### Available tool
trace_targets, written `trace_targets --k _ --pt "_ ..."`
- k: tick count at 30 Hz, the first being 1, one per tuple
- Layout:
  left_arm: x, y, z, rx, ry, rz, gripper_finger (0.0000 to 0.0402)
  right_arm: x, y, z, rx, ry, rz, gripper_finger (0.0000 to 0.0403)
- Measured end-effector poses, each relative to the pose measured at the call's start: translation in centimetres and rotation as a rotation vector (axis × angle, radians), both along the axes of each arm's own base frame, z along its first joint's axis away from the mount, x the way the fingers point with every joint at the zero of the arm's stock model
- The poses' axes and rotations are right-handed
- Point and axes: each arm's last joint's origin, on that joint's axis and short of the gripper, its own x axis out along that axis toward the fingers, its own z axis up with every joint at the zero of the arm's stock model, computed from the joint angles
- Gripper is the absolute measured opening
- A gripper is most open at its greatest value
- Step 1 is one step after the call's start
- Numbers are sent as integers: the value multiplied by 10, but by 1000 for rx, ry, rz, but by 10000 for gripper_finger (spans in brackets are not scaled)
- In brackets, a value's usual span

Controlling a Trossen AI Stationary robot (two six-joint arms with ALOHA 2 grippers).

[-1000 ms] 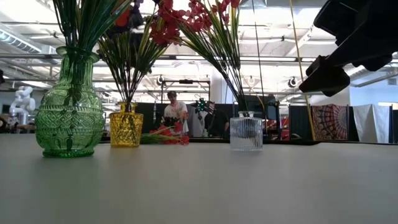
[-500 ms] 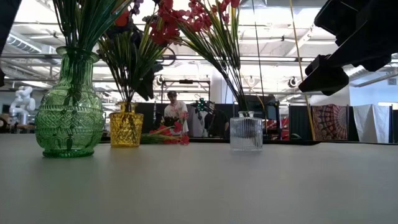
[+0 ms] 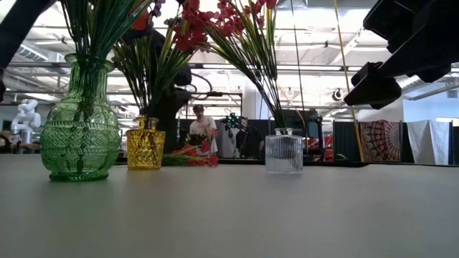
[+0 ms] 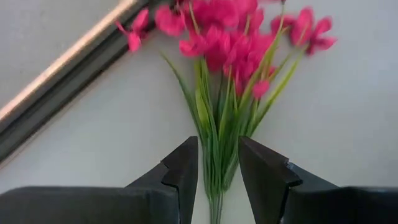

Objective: Sort flowers into vase by color
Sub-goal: Put the pink flowers into the green vase

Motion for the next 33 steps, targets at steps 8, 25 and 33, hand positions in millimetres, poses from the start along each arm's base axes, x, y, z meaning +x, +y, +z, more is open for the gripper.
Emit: trace_targets --k 8,25,33 --pt "9 -7 -10 -5 66 -27 121 0 0 0 0 1 1 299" --pt "38 -39 -17 107 166 -79 121 -2 3 0 4 2 17 299" --pt "35 -51 -42 160 276 -98 121 -5 10 0 8 3 49 299"
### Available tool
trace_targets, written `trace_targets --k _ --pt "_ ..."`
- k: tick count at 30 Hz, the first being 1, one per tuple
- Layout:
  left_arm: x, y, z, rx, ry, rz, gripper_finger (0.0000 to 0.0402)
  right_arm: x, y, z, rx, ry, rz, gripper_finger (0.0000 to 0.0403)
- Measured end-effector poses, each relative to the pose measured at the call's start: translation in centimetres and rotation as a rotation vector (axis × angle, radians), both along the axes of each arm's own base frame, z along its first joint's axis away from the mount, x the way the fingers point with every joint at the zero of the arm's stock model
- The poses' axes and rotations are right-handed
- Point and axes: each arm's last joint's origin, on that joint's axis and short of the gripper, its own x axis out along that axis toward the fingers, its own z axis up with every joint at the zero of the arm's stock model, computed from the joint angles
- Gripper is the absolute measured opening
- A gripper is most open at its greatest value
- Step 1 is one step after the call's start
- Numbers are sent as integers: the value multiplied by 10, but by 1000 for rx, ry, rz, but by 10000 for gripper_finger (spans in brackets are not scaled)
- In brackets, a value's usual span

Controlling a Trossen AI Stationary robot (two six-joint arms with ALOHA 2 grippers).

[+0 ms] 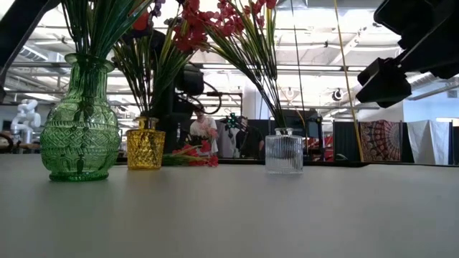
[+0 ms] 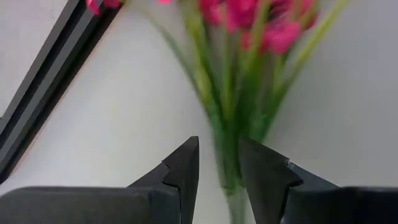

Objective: Sort flowers into vase by color
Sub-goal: Put the pink flowers into the green vase

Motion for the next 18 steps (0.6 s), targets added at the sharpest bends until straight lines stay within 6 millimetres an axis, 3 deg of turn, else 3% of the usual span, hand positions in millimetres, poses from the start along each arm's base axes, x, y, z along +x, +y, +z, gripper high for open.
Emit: trace_targets --k 18 --pt "-11 -3 -26 -83 -53 -9 121 -1 1 0 -2 -2 3 299"
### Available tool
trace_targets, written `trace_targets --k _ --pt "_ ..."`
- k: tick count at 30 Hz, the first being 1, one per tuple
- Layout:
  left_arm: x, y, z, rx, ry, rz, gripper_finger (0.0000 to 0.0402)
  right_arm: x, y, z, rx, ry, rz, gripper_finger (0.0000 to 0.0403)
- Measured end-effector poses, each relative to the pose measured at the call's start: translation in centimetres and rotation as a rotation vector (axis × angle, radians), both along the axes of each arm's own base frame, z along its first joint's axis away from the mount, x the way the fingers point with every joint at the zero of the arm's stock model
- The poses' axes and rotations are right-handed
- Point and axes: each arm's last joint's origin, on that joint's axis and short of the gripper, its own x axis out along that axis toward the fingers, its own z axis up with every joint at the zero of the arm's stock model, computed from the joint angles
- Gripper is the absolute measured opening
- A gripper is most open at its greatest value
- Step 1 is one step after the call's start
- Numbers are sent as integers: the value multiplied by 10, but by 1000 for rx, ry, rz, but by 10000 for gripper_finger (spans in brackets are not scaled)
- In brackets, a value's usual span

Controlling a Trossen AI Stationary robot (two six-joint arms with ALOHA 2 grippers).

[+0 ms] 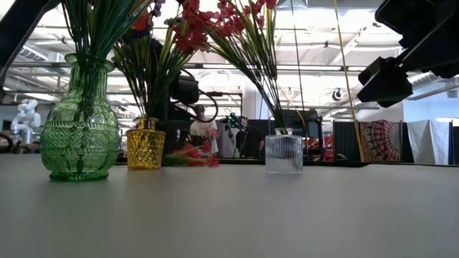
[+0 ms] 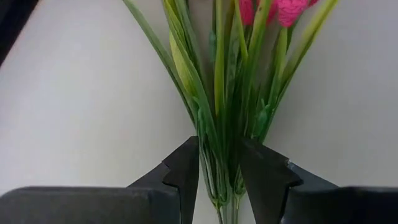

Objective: Sort flowers into vase by color
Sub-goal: Put the pink flowers into the green vase

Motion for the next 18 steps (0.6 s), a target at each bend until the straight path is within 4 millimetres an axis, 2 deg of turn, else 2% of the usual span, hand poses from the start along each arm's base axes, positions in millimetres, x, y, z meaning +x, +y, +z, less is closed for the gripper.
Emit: trace_targets --k 13,18 --pt "-4 -3 -13 8 -13 -8 118 0 0 0 0 0 0 299" --pt "-4 -3 -13 9 -10 -31 73 0 0 0 1 1 -1 299"
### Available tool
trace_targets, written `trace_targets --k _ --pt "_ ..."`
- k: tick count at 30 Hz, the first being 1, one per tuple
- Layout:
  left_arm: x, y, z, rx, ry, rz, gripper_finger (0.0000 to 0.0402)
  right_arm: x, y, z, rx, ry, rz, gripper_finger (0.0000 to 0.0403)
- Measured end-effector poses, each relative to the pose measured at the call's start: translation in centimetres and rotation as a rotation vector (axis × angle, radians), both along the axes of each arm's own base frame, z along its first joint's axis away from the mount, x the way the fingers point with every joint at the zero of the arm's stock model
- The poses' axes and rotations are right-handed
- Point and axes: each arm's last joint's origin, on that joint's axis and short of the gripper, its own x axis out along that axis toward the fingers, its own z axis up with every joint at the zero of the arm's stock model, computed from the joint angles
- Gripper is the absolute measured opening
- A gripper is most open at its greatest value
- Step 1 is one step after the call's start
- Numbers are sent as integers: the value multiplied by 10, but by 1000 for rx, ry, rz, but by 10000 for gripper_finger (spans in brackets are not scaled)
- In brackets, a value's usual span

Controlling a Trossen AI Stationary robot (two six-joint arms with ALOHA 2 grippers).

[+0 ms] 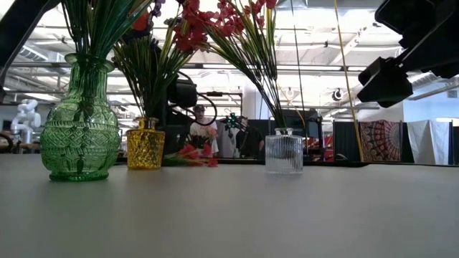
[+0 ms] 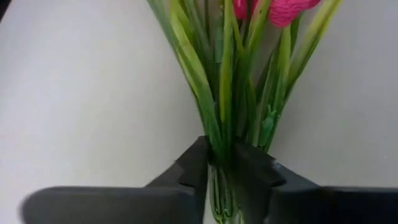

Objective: Sort flowers into vase by color
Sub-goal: Put the pink flowers into the green vase

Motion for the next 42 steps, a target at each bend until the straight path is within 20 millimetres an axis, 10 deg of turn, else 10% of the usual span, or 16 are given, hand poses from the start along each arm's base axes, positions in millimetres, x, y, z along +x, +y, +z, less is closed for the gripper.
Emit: trace_targets --k 14,42 --pt "-4 -3 15 14 68 -18 6 0 0 0 21 6 -12 299" --pt "-103 -84 233 659 -598 -80 2 0 0 0 43 12 -26 299"
